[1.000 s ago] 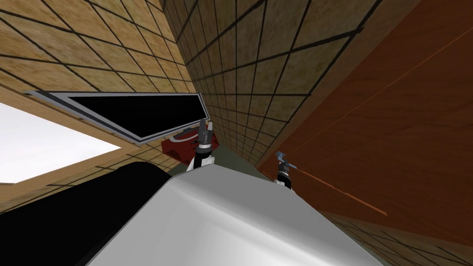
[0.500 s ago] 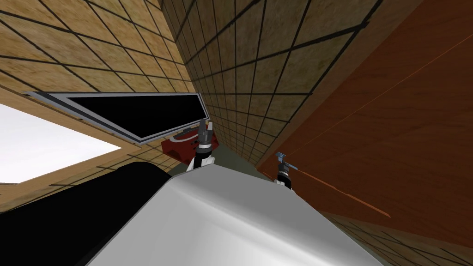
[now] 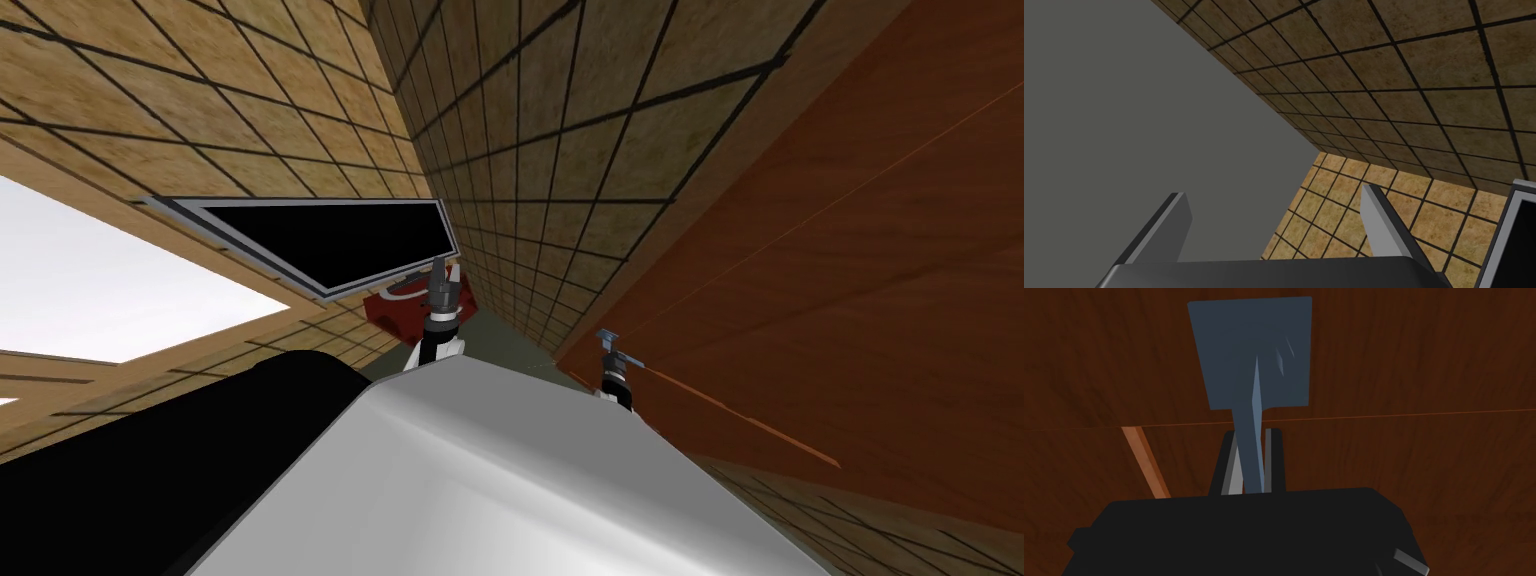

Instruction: Pull the door open

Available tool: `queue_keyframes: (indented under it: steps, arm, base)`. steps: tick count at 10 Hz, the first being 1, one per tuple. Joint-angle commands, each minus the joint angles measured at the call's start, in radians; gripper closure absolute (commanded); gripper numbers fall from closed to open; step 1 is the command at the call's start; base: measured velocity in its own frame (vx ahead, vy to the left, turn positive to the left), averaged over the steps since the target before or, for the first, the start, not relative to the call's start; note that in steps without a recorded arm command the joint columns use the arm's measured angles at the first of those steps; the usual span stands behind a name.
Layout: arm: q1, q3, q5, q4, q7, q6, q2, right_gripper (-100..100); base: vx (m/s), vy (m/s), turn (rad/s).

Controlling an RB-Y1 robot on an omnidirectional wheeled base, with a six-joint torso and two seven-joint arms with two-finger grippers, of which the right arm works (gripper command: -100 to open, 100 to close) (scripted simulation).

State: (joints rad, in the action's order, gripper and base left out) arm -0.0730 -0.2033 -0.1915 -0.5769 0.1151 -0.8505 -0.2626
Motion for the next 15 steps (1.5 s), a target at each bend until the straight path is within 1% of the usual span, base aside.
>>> queue_keyframes:
  steps: [1,3,6,7,8,9,14,15]
  arm:
    - [0.015,0.018,0.01,-0.009,0.019,-0.002,-0.006,100]
    - [0.027,0.045,0.026,-0.012,0.05,-0.013,-0.021,100]
    - [0.039,0.072,0.042,-0.016,0.082,-0.025,-0.036,100]
    - [0.038,0.067,0.039,-0.021,0.074,-0.019,-0.032,100]
    - [0.043,0.087,0.044,-0.022,0.085,-0.022,-0.035,100]
    - [0.044,0.093,0.046,-0.023,0.088,-0.024,-0.037,100]
    - [0.051,0.172,0.063,-0.032,0.13,-0.049,-0.062,100]
    - [0.052,0.182,0.065,-0.033,0.135,-0.052,-0.065,100]
  base:
    - [-0.214,-0.031,0.124]
    - [-0.231,-0.034,0.126]
    - [-0.24,-0.034,0.113]
    - [-0.109,-0.011,0.029]
    - [-0.144,-0.023,0.073]
    - [-0.209,-0.013,0.067]
    - [-0.231,-0.056,0.082]
    - [-0.238,-0.083,0.072]
